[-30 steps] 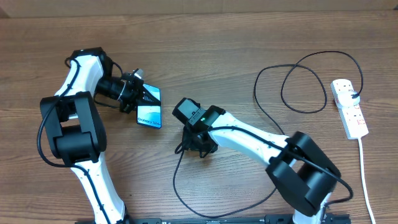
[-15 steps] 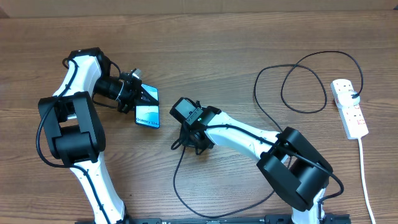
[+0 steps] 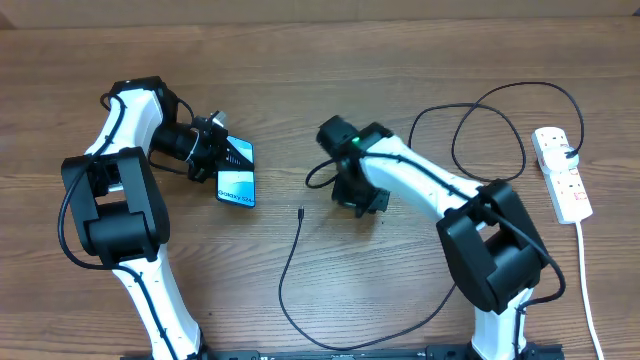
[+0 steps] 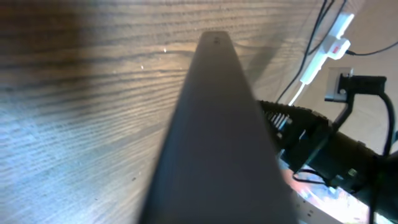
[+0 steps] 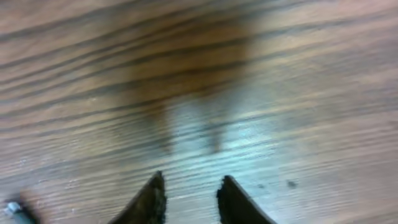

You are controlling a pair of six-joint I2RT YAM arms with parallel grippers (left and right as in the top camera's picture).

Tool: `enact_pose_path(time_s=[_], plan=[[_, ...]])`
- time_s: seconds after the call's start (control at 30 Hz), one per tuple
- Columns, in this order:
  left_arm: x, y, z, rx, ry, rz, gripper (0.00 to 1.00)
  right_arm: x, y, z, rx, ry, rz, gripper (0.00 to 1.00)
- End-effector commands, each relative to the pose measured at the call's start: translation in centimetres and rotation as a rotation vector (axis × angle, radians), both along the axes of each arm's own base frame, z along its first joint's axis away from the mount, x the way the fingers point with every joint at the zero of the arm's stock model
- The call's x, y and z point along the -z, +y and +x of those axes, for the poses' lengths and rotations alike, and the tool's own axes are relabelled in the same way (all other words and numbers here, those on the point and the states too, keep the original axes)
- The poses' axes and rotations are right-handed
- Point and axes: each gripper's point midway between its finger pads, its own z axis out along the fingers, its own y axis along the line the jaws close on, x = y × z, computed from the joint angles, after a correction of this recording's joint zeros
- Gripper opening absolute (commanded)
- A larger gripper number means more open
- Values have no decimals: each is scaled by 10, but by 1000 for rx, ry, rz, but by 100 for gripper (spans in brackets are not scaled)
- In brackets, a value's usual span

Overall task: Plug charger to phone and switch on socket
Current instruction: 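Move the right gripper down over the black cable's USB-C plug, then lower the right gripper and grasp the USB-C plug end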

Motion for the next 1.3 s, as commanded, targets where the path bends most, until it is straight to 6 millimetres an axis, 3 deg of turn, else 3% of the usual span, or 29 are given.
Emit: enact_pose_path(time_s=[0.0, 0.13, 0.27, 0.43, 0.6, 0.67, 0.77, 1.0, 1.07, 1.23, 1.27], plan=[[-13, 5, 7, -50, -7, 22, 4, -9, 45, -15, -105, 62, 191, 37], [-14, 15, 11, -128, 37, 19, 4, -10, 80, -24, -186, 13, 238, 50], [-17, 26, 11, -196, 84, 0, 4, -6, 98, -26, -217, -104, 157, 55], [-20, 38, 9, -236, 106, -16, 4, -2, 96, -20, -213, -267, -16, 55], [-21, 42, 9, -248, 113, -18, 4, 18, 91, -23, -217, -231, -56, 54], [-21, 42, 9, -248, 113, -18, 4, 23, 87, -23, -208, -207, -58, 47], [-21, 42, 9, -248, 113, -18, 4, 23, 82, -22, -193, -188, -57, 24], [-21, 42, 9, -248, 113, -18, 4, 10, 37, -5, -130, -107, -134, 17], [-21, 42, 9, -248, 113, -18, 4, 10, 28, 0, -119, -76, -115, 20], [-21, 42, 9, -248, 113, -17, 4, 12, 35, -9, -74, 57, 47, 51], [-21, 42, 9, -248, 113, -17, 4, 12, 36, -11, -55, 74, 66, 54]])
